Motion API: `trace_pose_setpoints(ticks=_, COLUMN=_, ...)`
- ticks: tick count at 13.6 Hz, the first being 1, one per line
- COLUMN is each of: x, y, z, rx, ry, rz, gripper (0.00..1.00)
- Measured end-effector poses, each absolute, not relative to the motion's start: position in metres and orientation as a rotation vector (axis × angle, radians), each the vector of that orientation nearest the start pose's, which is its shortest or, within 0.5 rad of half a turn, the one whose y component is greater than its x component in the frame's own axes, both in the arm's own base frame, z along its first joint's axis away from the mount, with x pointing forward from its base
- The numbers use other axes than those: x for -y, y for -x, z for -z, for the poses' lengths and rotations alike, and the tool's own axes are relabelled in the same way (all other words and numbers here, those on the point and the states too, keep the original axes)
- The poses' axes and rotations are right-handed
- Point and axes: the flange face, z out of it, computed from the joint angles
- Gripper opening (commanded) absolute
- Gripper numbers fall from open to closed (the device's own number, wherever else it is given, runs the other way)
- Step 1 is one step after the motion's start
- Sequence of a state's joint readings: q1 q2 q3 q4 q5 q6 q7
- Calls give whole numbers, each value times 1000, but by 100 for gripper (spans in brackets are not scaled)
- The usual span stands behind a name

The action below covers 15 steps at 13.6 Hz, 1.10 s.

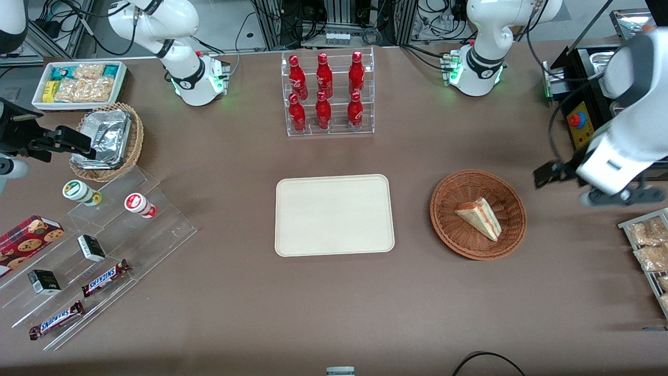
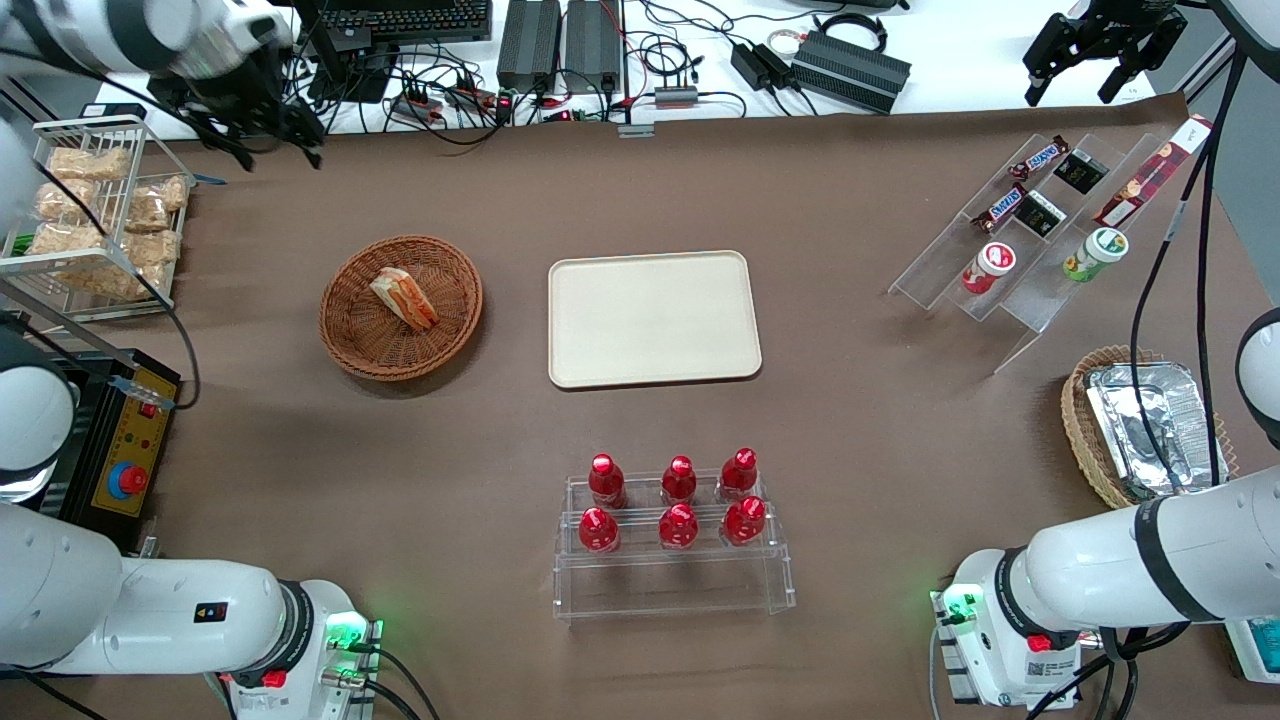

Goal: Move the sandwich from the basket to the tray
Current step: 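Move the left gripper over the wicker basket and lower onto the sandwich, then close the left gripper on the wrapped sandwich and lift it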

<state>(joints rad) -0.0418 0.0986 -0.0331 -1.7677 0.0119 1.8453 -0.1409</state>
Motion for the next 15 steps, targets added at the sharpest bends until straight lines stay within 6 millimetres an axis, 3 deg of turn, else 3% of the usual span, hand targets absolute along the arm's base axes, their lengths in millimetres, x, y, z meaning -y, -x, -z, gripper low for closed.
trace_pose_setpoints(ticks=2, x=58, y=-593, z=-450, rx=220, ry=3128, rz=-2, gripper=100)
trace_pose_setpoints(ticks=5, x=86, y=-580, z=-398, rx=448, ry=3109, rz=25, gripper=100)
trace_pose_setpoints(ticks=10, x=100, y=-544, z=-345, rx=1000, ry=3031, rz=179, gripper=100)
trace_pose_setpoints(ticks=15, x=100, y=-523, z=-295, rx=1110, ry=2982, rz=119, gripper=100)
